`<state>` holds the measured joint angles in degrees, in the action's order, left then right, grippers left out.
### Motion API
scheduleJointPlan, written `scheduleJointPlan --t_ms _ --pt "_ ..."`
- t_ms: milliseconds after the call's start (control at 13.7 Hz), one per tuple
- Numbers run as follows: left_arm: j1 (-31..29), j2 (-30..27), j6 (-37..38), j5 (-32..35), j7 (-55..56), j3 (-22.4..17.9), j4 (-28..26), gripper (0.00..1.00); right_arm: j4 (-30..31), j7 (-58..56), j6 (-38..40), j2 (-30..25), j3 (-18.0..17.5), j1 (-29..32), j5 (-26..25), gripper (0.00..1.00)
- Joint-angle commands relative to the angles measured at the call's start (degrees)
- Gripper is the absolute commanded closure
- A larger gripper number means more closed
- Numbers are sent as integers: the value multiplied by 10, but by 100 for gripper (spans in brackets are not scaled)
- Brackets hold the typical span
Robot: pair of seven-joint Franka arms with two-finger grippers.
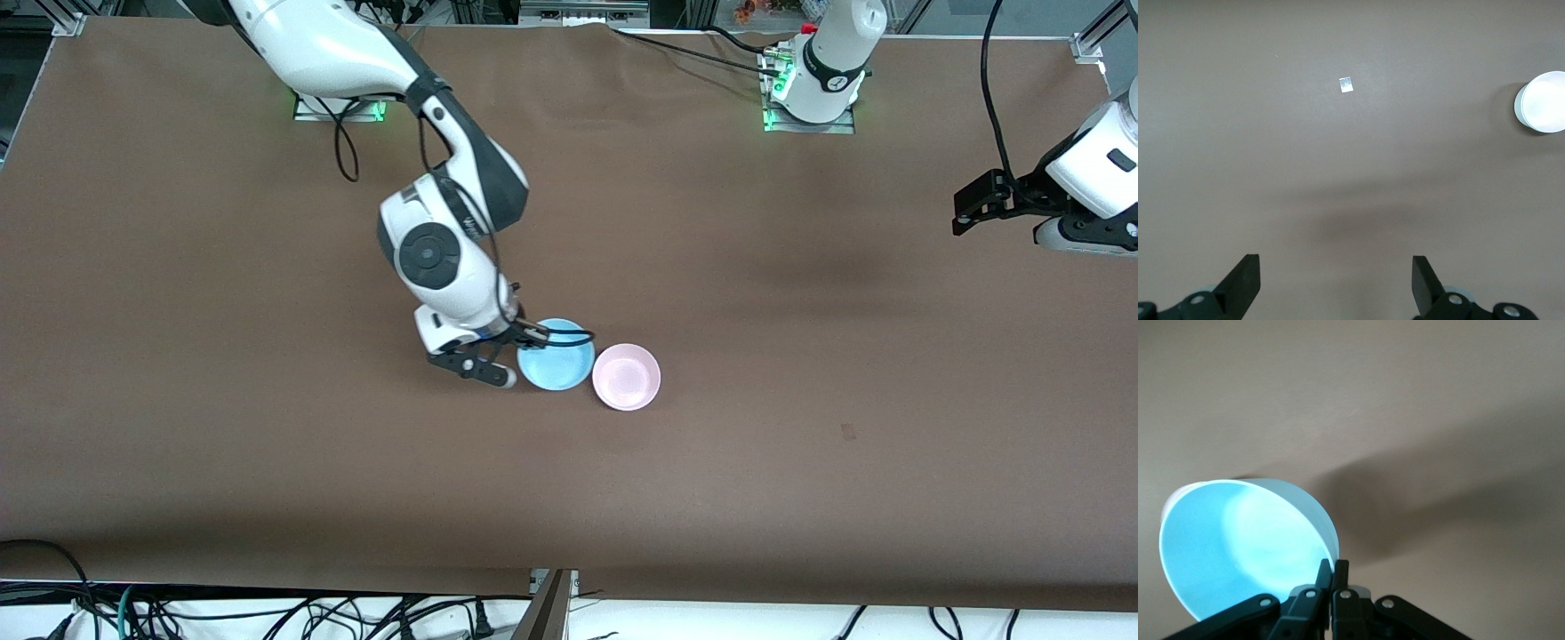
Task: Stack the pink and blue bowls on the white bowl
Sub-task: 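Lift the blue bowl and carry it over the pink bowl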
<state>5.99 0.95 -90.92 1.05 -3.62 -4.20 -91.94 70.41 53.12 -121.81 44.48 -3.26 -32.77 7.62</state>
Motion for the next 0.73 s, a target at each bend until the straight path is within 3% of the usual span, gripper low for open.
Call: scheduleJointPlan --t_ms 0,365,657 --pt "-4 -15 -8 12 -5 5 -17 0 -73 71 -31 58 -2 -18 4 100" --pt "-4 -15 -8 12 -5 5 -20 0 -75 202 -143 86 -2 -50 3 100" --pt "-5 -14 -8 12 -5 4 -20 0 -75 260 -162 98 -1 -62 2 100"
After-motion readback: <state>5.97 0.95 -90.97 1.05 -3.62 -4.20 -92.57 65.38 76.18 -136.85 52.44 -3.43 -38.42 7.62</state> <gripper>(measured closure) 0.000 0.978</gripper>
